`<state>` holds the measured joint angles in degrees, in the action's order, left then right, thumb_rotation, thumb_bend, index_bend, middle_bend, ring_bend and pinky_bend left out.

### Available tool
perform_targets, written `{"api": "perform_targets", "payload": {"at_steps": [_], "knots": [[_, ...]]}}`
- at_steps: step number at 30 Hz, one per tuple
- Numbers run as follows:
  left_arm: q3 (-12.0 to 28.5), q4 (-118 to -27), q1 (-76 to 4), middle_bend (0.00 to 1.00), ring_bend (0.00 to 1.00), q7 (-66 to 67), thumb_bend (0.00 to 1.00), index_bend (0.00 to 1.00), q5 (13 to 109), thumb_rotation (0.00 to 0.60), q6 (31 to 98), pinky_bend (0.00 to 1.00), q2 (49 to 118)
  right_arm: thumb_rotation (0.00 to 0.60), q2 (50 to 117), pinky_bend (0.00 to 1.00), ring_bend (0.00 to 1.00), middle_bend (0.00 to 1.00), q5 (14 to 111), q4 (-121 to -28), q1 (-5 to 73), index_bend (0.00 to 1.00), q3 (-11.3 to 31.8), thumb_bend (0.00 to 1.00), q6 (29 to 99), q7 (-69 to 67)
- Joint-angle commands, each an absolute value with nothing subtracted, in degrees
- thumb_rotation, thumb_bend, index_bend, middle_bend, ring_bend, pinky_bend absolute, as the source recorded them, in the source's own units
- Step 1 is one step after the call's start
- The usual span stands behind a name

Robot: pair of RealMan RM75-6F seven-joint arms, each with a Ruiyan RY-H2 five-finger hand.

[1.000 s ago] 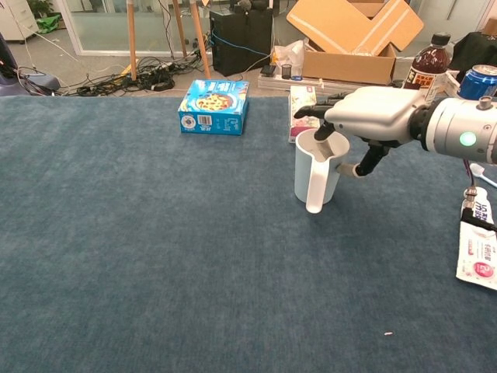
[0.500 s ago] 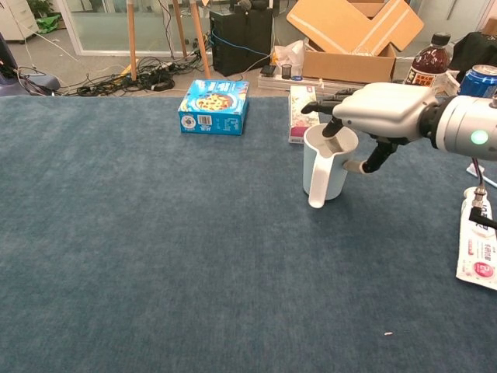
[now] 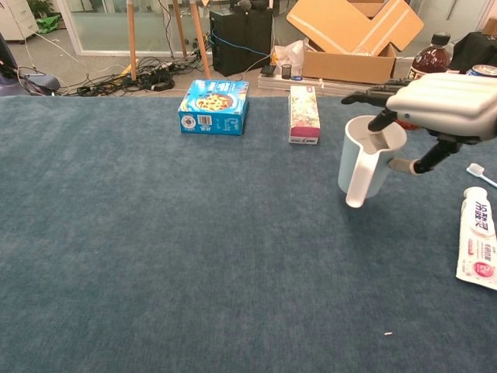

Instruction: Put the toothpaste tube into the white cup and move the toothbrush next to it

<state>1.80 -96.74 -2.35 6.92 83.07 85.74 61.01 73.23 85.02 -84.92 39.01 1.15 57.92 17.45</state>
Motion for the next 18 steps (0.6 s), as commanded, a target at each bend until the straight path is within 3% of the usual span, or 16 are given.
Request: {"api": "perform_targets", "payload": {"at_steps": [1,18], "knots": [[1.73,-96.68,-2.30,0.34,0.35,7.08,0.10,0.28,83.10,0.600,85.76,0.45,61.11,0.600,71.80,0.07,0.00,0.00,86.49,-85.55,37.31,0.67,-0.27,0.32,59.63,16.12],[1.76,-96.39,-2.20,0.34,0.35,7.33,0.10,0.28,83.12,0.600,85.88,0.45,61.47,0.600,71.59,0.07,0.00,0.00,91.49,-80.71,31.41,0.67,-4.76,0.32,63.64,8.16]]}}
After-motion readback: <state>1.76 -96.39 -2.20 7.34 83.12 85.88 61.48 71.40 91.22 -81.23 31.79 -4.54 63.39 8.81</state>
